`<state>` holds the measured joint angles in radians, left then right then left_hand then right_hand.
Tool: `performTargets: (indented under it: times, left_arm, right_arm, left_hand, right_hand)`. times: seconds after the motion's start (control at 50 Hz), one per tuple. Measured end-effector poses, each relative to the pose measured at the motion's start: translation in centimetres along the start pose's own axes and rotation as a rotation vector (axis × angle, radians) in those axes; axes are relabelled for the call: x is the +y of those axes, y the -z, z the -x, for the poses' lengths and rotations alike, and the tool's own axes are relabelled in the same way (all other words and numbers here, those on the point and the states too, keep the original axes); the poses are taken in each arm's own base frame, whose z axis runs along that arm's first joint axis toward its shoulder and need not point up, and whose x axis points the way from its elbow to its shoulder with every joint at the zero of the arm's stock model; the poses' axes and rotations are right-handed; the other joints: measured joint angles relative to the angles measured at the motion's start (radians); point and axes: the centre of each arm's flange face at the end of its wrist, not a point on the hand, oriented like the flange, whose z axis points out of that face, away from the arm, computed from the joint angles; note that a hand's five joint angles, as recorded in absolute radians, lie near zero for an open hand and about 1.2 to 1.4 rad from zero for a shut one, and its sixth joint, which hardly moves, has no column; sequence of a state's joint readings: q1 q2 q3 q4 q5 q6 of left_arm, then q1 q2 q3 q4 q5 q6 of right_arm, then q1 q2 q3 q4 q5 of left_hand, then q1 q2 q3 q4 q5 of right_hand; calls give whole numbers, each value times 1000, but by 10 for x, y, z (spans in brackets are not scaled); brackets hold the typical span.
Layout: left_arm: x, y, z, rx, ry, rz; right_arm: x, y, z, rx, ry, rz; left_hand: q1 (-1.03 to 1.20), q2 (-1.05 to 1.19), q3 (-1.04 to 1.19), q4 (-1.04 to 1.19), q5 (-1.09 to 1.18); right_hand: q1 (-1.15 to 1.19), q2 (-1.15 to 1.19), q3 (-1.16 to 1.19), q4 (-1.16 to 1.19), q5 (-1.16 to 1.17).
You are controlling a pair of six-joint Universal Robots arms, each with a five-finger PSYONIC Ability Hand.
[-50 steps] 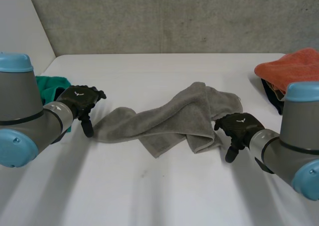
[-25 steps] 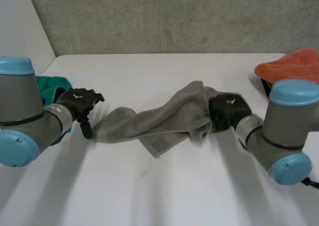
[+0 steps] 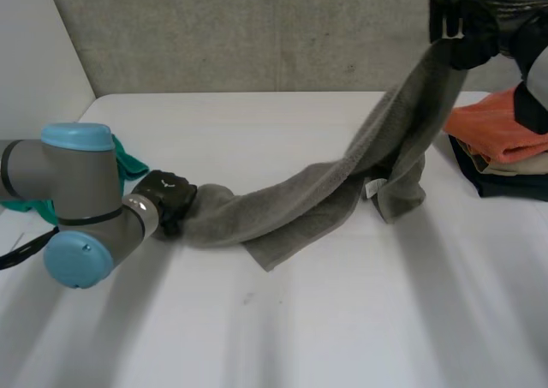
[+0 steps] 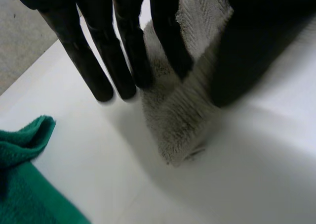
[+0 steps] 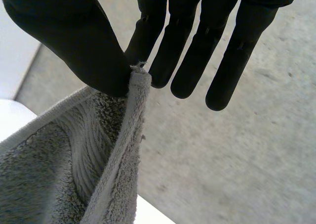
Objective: Fold the laundry.
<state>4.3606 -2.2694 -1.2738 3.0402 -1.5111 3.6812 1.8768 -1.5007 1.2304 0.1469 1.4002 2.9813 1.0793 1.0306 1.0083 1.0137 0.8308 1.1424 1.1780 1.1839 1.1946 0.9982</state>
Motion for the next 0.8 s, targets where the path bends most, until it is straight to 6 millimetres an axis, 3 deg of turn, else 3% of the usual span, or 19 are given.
performTargets:
  times: [0.04,0.12,0.2,0.3,0.36,0.4,0.48,0.54,0.62,0.68,0.76,0.8]
  left_arm:
    - [-2,-2,-1,-2,-4,-5]
    - [-8,-1,7,-35,-7,-13]
    - [-27,13,34,-120,4,-49]
    - [-68,61,82,-260,25,-172]
    - [-103,111,110,-353,42,-308]
    - [-117,137,119,-385,52,-377]
    - [-127,159,124,-381,75,-427]
    - [-125,154,121,-352,88,-408]
    - [-114,127,111,-300,84,-326]
    - [-100,89,102,-271,52,-230]
    - [-88,59,98,-268,29,-163]
    - [-82,43,96,-269,23,-130]
  right_arm:
    - [6,-3,-8,22,12,20]
    - [21,-9,-29,75,57,68]
    - [32,-12,-54,137,148,112]
    - [33,-10,-83,206,293,150]
    - [27,-4,-93,230,378,166]
    - [23,0,-95,234,416,175]
    - [22,5,-89,210,448,190]
    - [26,6,-83,181,455,206]
    - [45,-1,-72,124,448,249]
    - [71,-13,-58,63,436,305]
    - [95,-26,-44,20,423,351]
    - [108,-33,-38,13,407,374]
  left_hand:
    - [88,138,149,152,143]
    - [88,162,178,181,149]
    - [88,162,178,183,149]
    - [88,162,178,183,149]
    - [88,163,178,183,149]
    - [88,163,178,184,149]
    - [88,163,178,184,149]
    - [88,163,178,184,149]
    - [88,163,178,184,149]
    - [88,163,178,184,149]
    - [88,164,178,184,149]
    - [88,164,178,184,149]
  right_hand:
    - [0,0,0,0,0]
    - [0,0,0,0,0]
    - [0,0,0,0,0]
    - [0,0,0,0,0]
    - [0,0,0,0,0]
    - [1,0,0,0,5]
    - [17,0,5,0,23]
    - [17,0,5,1,24]
    - [17,0,5,1,23]
    - [17,0,5,1,23]
    - [17,-2,3,-3,22]
    - [-87,-112,-117,-124,-104]
